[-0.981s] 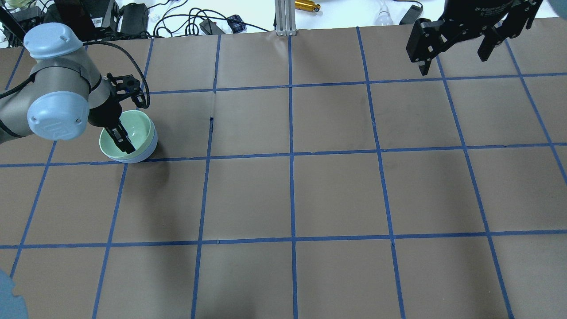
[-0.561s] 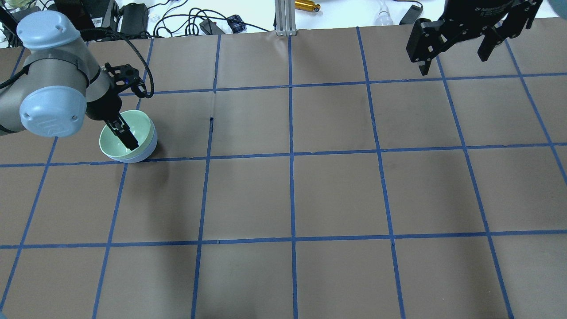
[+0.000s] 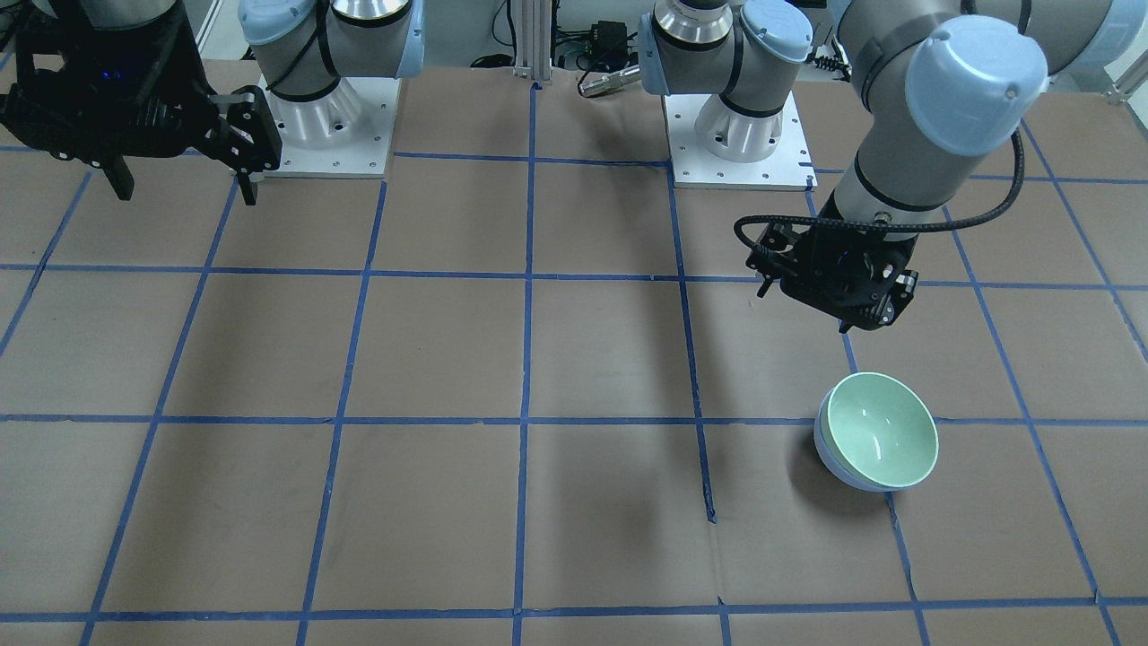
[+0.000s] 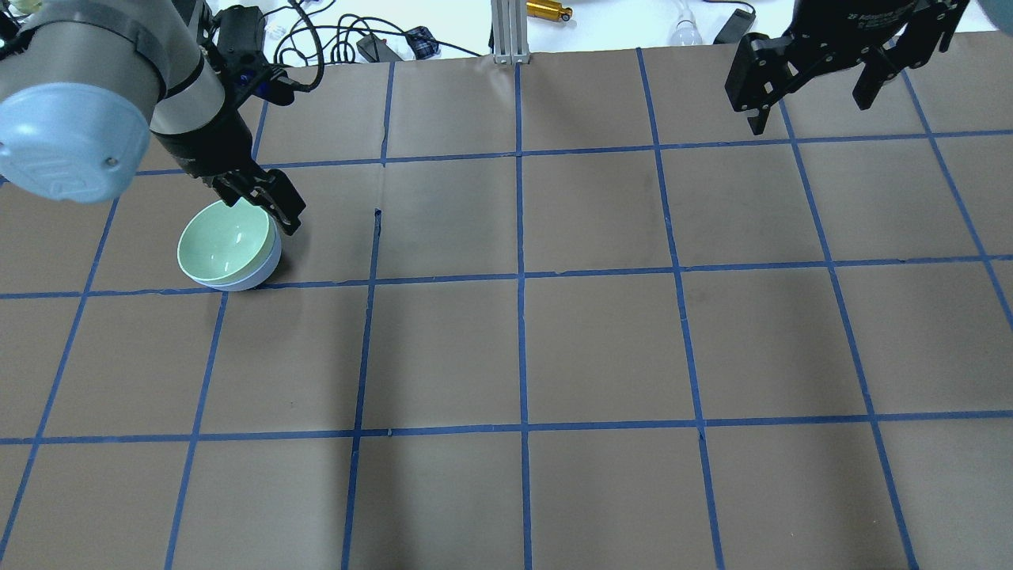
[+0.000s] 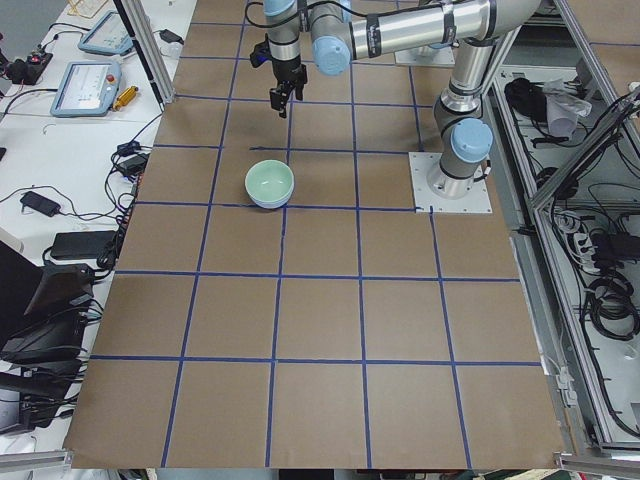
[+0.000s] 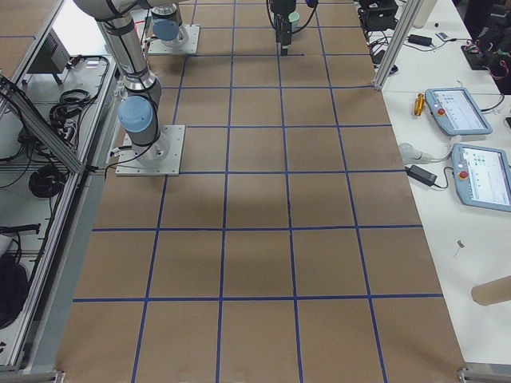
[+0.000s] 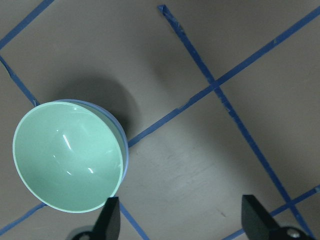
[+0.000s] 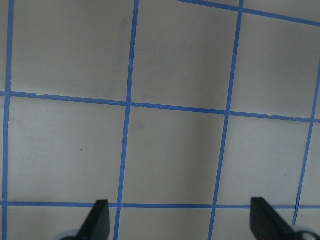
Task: Stack green bowl on blue bowl
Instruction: 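Raise the open left gripper up away from the stacked bowls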
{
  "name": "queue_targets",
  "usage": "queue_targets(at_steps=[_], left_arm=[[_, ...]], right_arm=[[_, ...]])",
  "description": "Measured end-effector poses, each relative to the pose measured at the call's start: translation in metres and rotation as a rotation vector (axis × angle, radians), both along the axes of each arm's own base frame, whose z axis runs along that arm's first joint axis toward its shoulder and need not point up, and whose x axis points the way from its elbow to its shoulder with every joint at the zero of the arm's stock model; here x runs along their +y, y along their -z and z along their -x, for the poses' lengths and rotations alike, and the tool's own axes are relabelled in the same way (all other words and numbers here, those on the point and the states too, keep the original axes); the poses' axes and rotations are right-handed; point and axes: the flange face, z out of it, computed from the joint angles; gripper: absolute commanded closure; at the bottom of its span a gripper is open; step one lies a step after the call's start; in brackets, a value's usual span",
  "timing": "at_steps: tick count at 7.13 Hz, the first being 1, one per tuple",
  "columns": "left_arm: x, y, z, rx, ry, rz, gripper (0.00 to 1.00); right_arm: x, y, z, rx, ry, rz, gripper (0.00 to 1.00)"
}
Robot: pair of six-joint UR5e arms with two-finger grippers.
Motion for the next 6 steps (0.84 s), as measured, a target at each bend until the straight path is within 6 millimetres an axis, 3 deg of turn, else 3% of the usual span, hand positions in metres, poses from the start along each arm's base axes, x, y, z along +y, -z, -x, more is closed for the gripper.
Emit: queue_targets(at_steps=[3, 6], left_arm=[[0.022, -0.042, 0.014, 0.039, -0.194, -0.018, 0.0], [0.05, -0.063, 0.052, -0.007, -0.276, 0.015, 0.0]], right_arm=[[0.0, 0.0, 0.0, 0.0, 0.0, 0.0, 0.0], [0.0, 0.0, 0.0, 0.0, 0.0, 0.0, 0.0]])
